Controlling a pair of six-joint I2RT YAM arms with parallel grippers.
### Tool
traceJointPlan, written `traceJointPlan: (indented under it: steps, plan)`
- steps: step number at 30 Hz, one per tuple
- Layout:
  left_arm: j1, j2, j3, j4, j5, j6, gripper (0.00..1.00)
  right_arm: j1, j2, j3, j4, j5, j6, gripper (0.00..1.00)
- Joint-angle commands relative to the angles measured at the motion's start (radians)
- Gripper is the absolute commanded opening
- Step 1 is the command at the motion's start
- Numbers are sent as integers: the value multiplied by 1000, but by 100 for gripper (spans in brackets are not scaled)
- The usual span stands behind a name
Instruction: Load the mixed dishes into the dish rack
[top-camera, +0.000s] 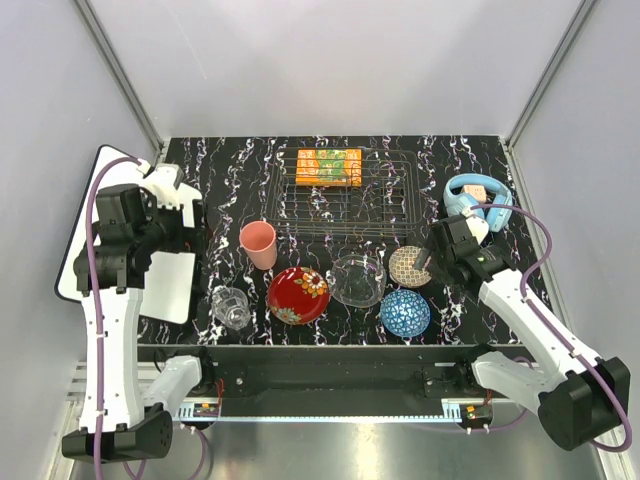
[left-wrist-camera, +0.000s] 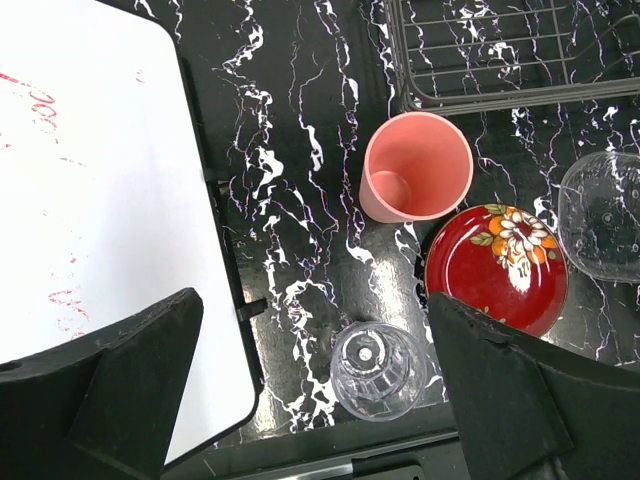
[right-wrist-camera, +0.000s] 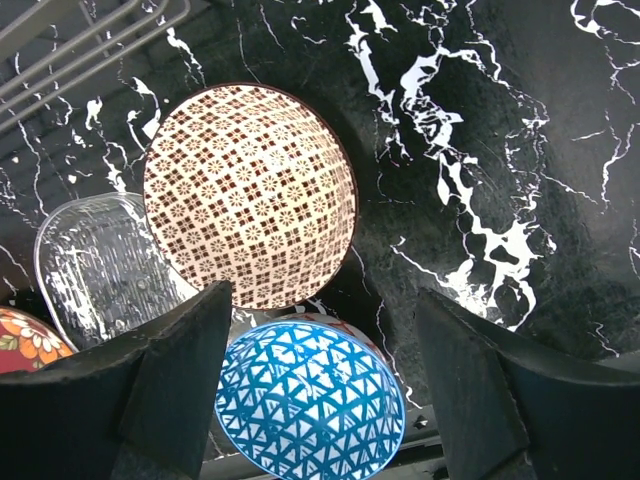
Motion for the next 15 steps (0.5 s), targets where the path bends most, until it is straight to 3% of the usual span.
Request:
traceJointPlan:
  steps: [1,9,15]
  plan:
    - [-3,-8,-9,43,-29,13,99,5,-15,10,-10,48,-5,82]
    - [-3,-14,-44,60,-35,11,99,5,-32,-7,-86,134,124,82]
    - [-3,-29,-62,73,-37,17,99,4,-8,-93,-39,146,234,80]
